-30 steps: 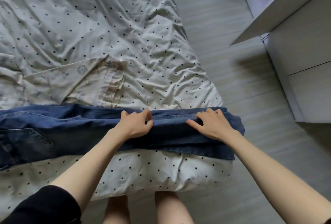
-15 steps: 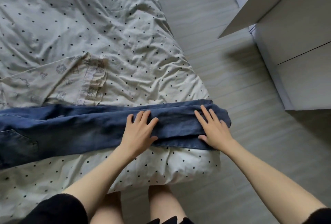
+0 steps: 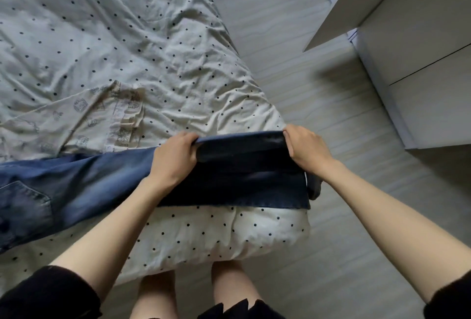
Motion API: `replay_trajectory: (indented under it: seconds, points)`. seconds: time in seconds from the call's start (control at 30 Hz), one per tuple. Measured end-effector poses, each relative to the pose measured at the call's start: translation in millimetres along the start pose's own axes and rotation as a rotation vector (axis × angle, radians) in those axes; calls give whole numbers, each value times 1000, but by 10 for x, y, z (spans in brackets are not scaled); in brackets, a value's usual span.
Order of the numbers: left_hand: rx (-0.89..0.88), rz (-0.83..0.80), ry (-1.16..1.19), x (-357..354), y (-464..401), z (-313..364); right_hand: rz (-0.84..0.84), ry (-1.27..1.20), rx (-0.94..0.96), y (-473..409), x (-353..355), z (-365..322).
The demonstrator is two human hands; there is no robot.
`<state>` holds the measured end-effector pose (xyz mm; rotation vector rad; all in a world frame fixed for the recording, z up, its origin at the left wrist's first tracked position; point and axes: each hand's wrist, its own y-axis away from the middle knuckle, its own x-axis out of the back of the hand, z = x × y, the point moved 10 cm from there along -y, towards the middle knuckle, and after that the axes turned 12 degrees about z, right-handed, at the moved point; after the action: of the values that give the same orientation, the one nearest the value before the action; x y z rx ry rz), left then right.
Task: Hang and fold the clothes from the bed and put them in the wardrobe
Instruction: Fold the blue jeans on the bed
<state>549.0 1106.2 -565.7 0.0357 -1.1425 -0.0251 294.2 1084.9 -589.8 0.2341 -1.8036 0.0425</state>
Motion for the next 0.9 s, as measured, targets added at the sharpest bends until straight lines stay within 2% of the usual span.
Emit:
replay_trajectory:
  seconds: [0.13, 0.23, 0.27, 0.33, 0.4, 0.5, 0.53, 0.57, 0.6, 0.67, 0.73, 0.8, 0.9]
  points:
    - [58, 59, 59, 350, -232, -41, 104, -76, 80, -238, 440, -213]
    - [73, 74, 23, 516, -262, -83, 104, 18, 273, -230, 586, -454]
    - [59, 117, -5, 625, -268, -60, 134, 65, 282, -256, 652, -472]
    - [-45, 279, -47, 884, -279, 91, 231, 133, 223, -367, 823, -421]
    - [-141, 445, -49, 1116, -207, 246, 399, 89, 154, -436, 1070, -385]
    - [-209, 531, 3, 1127, 80, 359, 587, 26, 112, -254, 1249, -379]
    - [-232, 486, 17, 997, 203, 377, 584, 36, 112, -125, 1176, -344]
    - [-245, 370, 19, 772, 330, 376, 550, 54, 116, 28, 1055, -288]
    - [-243, 184, 4, 463, 470, 350, 468, 78, 111, 189, 872, -212]
    - [-237, -265, -102, -227, 898, 204, 150, 182, 81, 569, 345, -25]
    - [-239, -553, -261, -676, 1276, 13, -159, 320, 23, 992, -149, 156]
    - [-250, -582, -302, -802, 1378, -41, -222, 340, -81, 1201, -355, 287]
    - [-219, -407, -326, -666, 1198, -119, -46, 146, -408, 1118, -162, 510]
